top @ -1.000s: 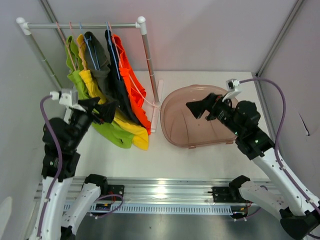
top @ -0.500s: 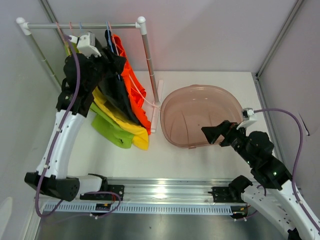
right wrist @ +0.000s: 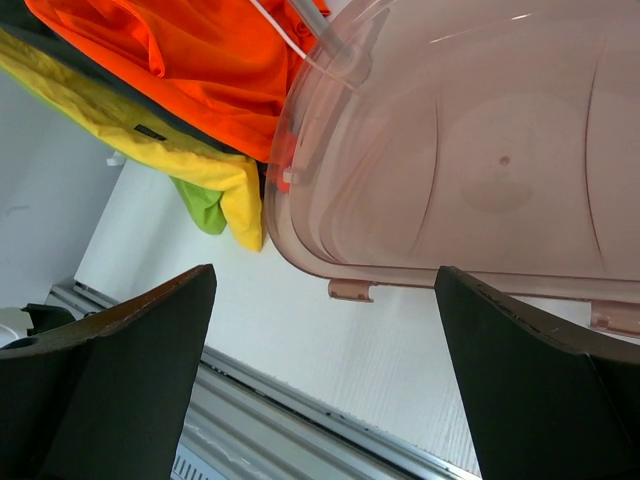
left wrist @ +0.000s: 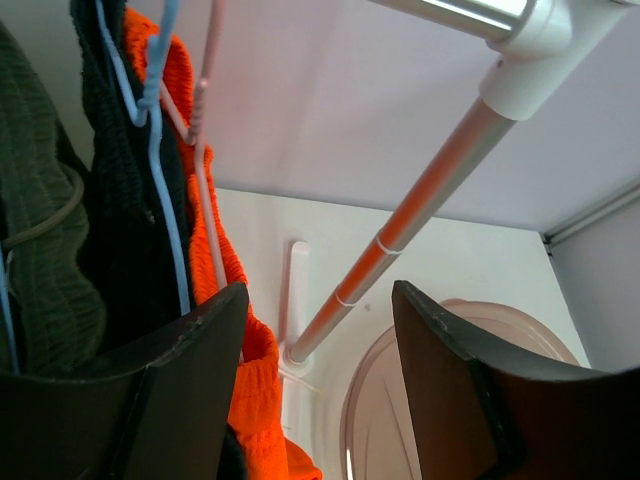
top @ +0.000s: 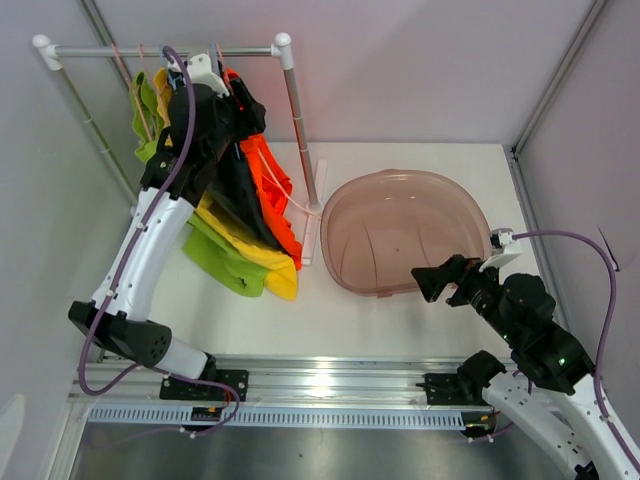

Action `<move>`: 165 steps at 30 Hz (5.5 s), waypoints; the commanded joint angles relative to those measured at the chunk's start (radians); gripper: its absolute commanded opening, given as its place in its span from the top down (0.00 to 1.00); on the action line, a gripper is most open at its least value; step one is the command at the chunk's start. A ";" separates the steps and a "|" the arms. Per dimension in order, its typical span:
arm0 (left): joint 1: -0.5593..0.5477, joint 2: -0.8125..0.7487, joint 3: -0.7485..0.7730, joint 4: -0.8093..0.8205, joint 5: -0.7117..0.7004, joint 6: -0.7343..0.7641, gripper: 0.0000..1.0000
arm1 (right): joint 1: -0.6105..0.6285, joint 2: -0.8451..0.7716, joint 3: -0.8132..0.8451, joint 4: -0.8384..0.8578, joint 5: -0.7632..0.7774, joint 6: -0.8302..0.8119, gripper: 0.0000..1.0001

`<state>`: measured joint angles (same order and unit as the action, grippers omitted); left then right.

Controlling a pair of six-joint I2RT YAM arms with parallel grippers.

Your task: Remove the shorts from the hanger

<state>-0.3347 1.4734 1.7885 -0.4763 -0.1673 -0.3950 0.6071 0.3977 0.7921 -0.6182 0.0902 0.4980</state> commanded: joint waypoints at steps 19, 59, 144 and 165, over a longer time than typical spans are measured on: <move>-0.032 0.010 -0.008 0.008 -0.164 0.035 0.33 | 0.005 -0.016 0.027 -0.008 0.017 -0.032 0.01; 0.011 0.361 0.404 -0.079 -0.276 0.099 0.71 | 0.005 -0.008 0.009 0.006 0.019 -0.033 0.01; -0.061 0.099 0.347 -0.295 -0.198 0.025 1.00 | 0.904 1.100 0.639 0.512 0.820 -0.225 1.00; -0.020 0.154 0.535 -0.395 -0.051 0.038 1.00 | 1.028 1.046 0.543 0.434 0.998 -0.096 1.00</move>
<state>-0.3775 1.6619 2.2032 -0.9485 -0.2985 -0.3573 1.6817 1.4654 1.3487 -0.2264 1.0866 0.3691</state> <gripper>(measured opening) 0.029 0.071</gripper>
